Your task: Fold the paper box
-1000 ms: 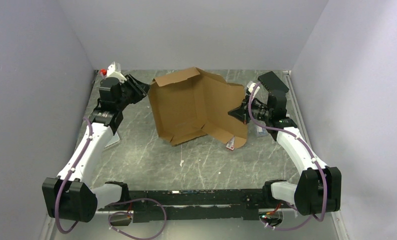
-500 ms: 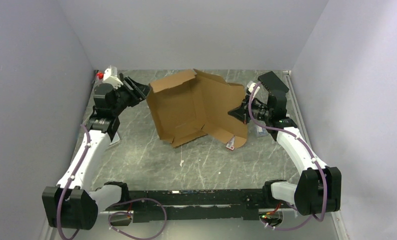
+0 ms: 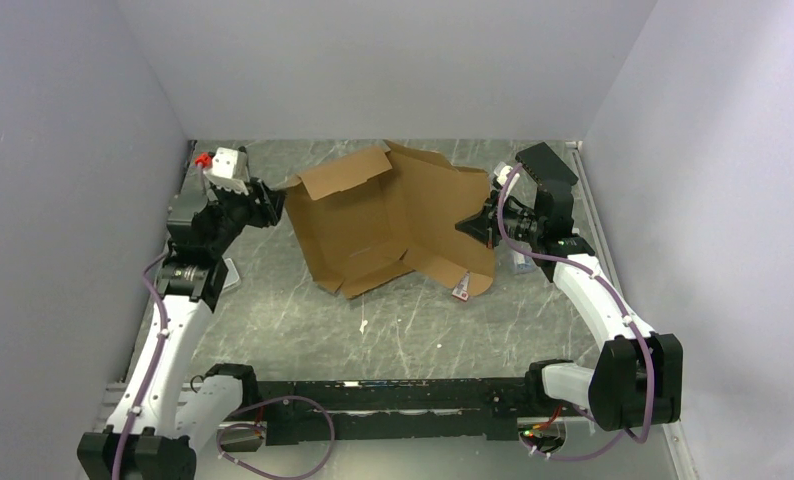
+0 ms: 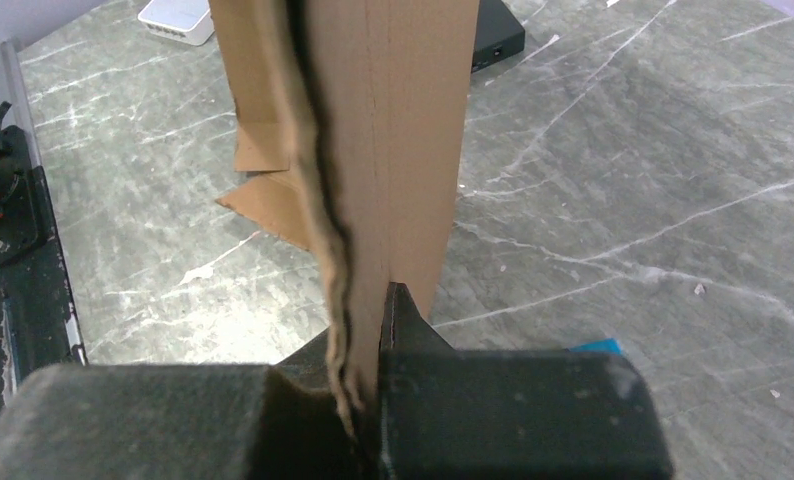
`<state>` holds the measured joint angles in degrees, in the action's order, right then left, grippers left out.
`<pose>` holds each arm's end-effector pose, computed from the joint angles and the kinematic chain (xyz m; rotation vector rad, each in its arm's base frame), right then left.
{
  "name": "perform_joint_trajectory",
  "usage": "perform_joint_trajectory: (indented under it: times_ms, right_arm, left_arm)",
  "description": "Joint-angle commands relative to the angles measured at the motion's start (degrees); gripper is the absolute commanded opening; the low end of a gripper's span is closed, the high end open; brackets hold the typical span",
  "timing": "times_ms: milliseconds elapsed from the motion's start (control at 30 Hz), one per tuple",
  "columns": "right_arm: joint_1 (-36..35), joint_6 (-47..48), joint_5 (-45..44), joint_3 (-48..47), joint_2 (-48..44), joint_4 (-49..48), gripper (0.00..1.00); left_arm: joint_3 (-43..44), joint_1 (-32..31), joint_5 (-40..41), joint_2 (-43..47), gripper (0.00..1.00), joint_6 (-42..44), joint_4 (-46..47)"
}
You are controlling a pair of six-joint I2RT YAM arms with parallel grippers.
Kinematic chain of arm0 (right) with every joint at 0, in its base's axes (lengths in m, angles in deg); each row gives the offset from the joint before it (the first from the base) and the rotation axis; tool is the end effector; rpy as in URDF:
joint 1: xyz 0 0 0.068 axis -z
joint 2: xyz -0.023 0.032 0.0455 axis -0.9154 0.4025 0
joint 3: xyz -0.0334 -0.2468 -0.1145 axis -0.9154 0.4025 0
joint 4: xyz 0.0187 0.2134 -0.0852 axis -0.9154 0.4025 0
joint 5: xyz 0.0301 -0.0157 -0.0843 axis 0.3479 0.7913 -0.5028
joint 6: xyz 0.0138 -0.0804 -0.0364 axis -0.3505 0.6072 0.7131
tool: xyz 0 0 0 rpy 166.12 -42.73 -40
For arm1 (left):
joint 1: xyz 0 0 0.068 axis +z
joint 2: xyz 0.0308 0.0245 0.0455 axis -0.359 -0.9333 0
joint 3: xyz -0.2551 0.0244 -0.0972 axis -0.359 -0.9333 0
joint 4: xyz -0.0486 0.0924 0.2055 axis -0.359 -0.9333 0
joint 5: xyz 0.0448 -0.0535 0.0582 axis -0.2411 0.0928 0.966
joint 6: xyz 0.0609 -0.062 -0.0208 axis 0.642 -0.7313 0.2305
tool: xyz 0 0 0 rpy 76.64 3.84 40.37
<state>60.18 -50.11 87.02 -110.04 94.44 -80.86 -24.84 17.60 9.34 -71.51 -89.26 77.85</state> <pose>0.2466 0.0900 0.2842 -0.8140 1.7269 0.8716 0.2102 -0.0366 0.3628 0.1412 1.6408 -0.4302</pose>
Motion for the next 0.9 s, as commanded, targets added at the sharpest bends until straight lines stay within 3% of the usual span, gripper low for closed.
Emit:
perform_joint_trajectory:
  times_ms: [0,100,300,400,533,867]
  right_arm:
    - [-0.2,-0.89,1.87,-0.19,0.11,-0.45,0.0]
    - [-0.15,-0.76,1.89,-0.28,0.3,-0.29,0.0]
    - [-0.15,-0.71,2.14,-0.39,0.24,-0.18,0.0]
    - [-0.21,-0.79,2.32,-0.38,0.37,-0.27,0.0]
    - [-0.24,-0.67,2.18,-0.45,0.31,-0.11,0.0]
    - [-0.24,-0.64,2.24,-0.37,0.53,-0.1,0.0]
  left_arm:
    - [3.6,0.28,-4.05,-3.81,0.55,7.39,-1.14]
    - [7.91,0.28,-7.33,-7.23,0.52,9.23,-3.38]
    - [6.73,0.28,-14.8,-6.43,0.52,28.33,-2.9]
    - [5.27,0.27,-16.01,-5.24,0.49,33.91,-0.82]
    - [8.05,0.23,-18.87,-7.43,0.37,37.53,-4.88]
    - [8.82,-0.02,-21.83,-12.45,0.24,36.31,-3.58]
